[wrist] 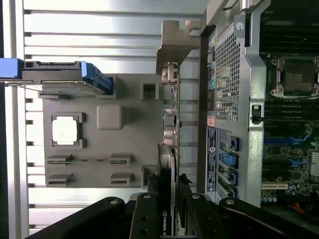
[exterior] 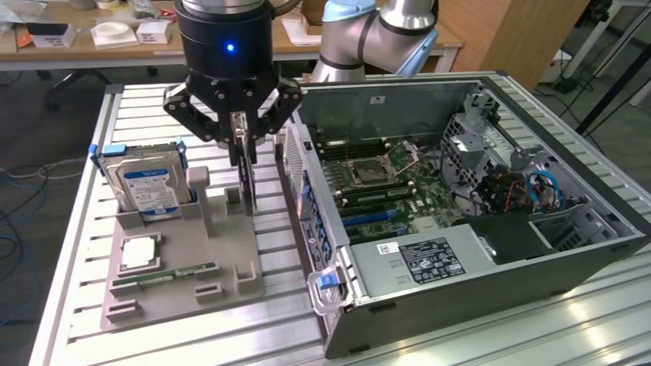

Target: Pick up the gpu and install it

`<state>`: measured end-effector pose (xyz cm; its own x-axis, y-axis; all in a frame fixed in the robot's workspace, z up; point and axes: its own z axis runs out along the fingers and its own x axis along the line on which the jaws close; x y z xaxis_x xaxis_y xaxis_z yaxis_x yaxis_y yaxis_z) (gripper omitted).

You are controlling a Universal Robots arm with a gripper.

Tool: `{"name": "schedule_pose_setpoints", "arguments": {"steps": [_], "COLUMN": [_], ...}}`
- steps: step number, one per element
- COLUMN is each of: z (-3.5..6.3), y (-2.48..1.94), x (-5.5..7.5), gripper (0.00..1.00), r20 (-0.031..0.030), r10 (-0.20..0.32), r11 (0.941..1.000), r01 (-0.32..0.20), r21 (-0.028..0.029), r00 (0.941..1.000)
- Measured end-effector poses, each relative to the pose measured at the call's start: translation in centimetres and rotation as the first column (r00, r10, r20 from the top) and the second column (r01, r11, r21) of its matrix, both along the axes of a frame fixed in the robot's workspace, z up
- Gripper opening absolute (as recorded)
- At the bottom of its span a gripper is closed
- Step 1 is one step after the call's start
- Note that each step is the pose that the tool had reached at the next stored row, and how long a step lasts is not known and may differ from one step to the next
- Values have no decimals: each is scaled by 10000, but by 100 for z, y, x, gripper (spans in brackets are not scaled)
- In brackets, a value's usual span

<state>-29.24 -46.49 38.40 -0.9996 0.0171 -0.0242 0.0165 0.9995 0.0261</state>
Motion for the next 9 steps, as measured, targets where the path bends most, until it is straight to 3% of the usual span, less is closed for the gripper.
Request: {"name": "schedule_pose_setpoints", "arguments": {"steps": [9], "z": [32], "y": [0], "x": [60], "gripper": [26], "r20": [0], "r10": [1], "r11": [10000], "r01": [-1], "r21": [0], "r00": [10000]}}
